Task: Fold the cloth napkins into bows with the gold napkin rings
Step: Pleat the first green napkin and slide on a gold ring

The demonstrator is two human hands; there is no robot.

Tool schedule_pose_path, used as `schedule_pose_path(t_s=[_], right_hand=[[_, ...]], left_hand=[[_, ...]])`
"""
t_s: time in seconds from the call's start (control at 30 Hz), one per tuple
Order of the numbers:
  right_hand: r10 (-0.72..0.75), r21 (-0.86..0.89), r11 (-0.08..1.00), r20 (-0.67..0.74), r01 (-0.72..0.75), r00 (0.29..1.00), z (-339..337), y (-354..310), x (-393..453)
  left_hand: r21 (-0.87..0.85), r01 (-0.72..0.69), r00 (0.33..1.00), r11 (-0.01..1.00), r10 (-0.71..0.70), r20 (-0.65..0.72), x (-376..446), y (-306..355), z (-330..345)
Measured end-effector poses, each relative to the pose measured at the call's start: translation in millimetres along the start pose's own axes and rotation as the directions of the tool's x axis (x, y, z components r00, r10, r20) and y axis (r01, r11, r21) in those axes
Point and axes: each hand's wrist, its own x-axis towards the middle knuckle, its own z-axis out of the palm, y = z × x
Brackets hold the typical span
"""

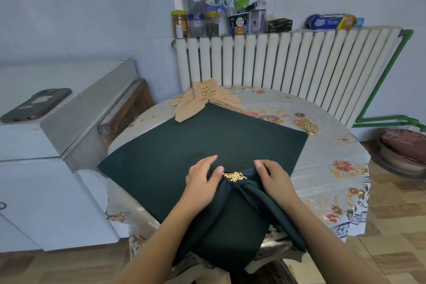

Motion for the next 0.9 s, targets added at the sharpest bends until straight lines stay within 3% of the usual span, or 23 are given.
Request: schedule_pose_path(t_s=[0.1,0.13,0.2,0.27,0.33,0.47,0.63,0.9], right_hand=[[0.022,-0.119,0.993,0.032,-0.018,0.999,-7.2,8.6,-4.0],[0.067,-0.213,0.976,0.059,-0.053,0.996,-8.2,11.1,-3.9],[0.116,-0.260,0.962,0.100,-0.087,0.988,-12.9,9.4,-3.8],[0.167,-0.088,0.984,0.118,-0.157,0.979,-18.4,0.6,-3.0],[0.199,0.104,0.971,0.136,-0.214,0.970,-30.3,-8.4,-1.9],[0.199,0.249,0.942,0.122,-0.224,0.972,-53.0,-28.0,17.2],[0.188,0.281,0.940,0.040,-0.192,0.981,-63.3,-48.7,78.6],[0.333,0.400,0.875,-0.085,-0.274,0.939,-40.3,-17.6,252.8]], left_hand=[[0.329,0.231,0.969,0.916,-0.247,0.006,10.0,-2.1,-18.2],[0.344,0.266,0.953,0.901,-0.299,0.048,11.6,-3.6,-19.1],[0.187,0.306,0.939,0.934,-0.328,0.105,11.6,-3.3,-20.6],[-0.057,0.327,0.940,0.943,-0.319,0.121,10.3,-2.6,-24.3],[-0.238,0.315,0.948,0.919,-0.296,0.114,10.1,5.8,-28.8],[-0.343,0.197,0.975,0.918,-0.220,-0.028,25.0,29.7,-37.7],[-0.171,-0.009,0.989,0.985,-0.017,-0.150,77.3,53.5,-42.8],[-0.148,-0.077,0.995,0.986,0.066,-0.078,244.5,65.1,-26.1]])
